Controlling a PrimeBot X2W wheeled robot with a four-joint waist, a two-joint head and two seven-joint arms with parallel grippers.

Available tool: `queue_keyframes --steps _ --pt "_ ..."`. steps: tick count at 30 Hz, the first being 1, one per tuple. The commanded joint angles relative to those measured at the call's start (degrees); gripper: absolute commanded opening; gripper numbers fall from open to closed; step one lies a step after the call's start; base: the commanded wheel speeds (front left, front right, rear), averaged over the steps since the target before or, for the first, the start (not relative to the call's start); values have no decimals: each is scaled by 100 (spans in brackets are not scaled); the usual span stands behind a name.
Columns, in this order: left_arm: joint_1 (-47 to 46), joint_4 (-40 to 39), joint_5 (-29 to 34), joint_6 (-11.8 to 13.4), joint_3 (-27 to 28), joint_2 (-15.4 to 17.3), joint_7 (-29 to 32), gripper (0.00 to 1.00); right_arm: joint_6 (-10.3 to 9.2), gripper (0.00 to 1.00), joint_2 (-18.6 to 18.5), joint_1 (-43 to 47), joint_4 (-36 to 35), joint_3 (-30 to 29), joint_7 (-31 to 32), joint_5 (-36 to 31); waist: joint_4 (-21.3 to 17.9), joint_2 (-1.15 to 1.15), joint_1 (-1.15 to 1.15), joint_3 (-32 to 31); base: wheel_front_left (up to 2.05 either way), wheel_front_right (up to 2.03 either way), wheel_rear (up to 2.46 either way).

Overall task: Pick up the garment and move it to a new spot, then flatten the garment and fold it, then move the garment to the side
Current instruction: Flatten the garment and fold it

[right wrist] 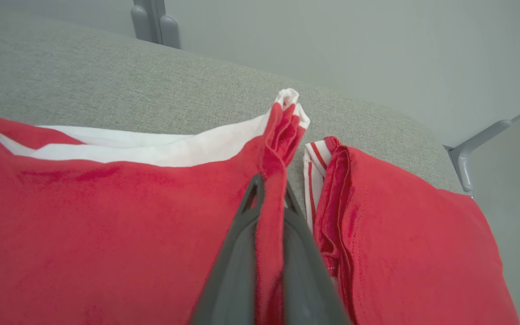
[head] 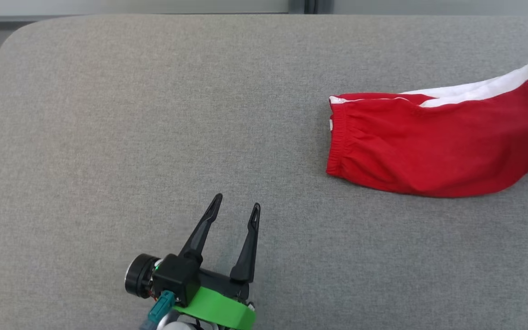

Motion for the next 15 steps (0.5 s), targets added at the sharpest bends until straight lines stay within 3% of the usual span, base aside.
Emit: queue_keyframes --steps 1,15 --pt "108 23 -30 -15 -13 11 1 100 -9 0 101 -62 -85 40 35 -50 -147 0 0 -241 0 0 0" --pt "285 189 -201 10 -221 11 2 100 -8 0 1356 117 -799 -266 295 -588 375 0 0 -603 0 0 0"
